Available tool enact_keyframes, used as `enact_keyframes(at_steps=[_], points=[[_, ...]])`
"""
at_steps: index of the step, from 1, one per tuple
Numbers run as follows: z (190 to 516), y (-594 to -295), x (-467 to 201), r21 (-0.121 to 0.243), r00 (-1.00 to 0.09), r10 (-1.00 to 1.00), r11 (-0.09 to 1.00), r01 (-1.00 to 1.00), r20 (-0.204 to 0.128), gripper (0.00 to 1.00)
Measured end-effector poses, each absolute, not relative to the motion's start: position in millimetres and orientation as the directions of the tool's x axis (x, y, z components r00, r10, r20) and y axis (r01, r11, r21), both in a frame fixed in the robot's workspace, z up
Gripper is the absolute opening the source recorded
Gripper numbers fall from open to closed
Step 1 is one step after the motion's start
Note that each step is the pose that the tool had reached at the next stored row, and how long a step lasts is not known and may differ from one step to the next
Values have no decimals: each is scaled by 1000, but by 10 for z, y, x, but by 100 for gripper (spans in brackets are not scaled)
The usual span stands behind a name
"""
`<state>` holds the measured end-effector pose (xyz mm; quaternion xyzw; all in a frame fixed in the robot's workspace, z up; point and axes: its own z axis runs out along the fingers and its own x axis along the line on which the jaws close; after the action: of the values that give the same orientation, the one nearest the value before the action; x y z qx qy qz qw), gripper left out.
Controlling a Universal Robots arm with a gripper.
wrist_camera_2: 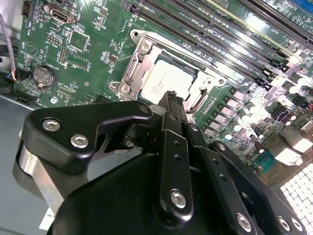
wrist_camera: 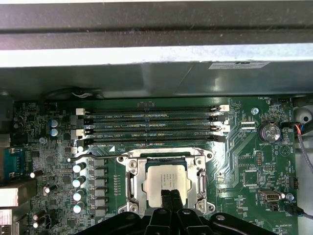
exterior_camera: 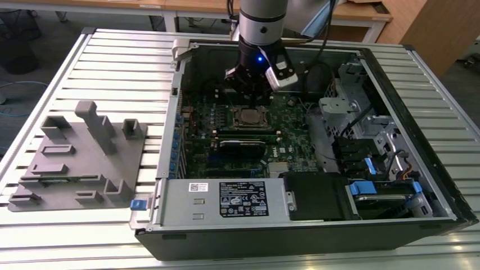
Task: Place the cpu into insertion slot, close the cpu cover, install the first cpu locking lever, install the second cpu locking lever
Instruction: 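Install the first cpu locking lever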
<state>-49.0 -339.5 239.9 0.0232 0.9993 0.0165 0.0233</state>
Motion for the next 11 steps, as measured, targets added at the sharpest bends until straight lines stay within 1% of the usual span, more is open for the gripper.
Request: enact_keyframes(at_steps=[11], points=[[2420,-3395,-490,34,-998,47,998,46,-46,11]])
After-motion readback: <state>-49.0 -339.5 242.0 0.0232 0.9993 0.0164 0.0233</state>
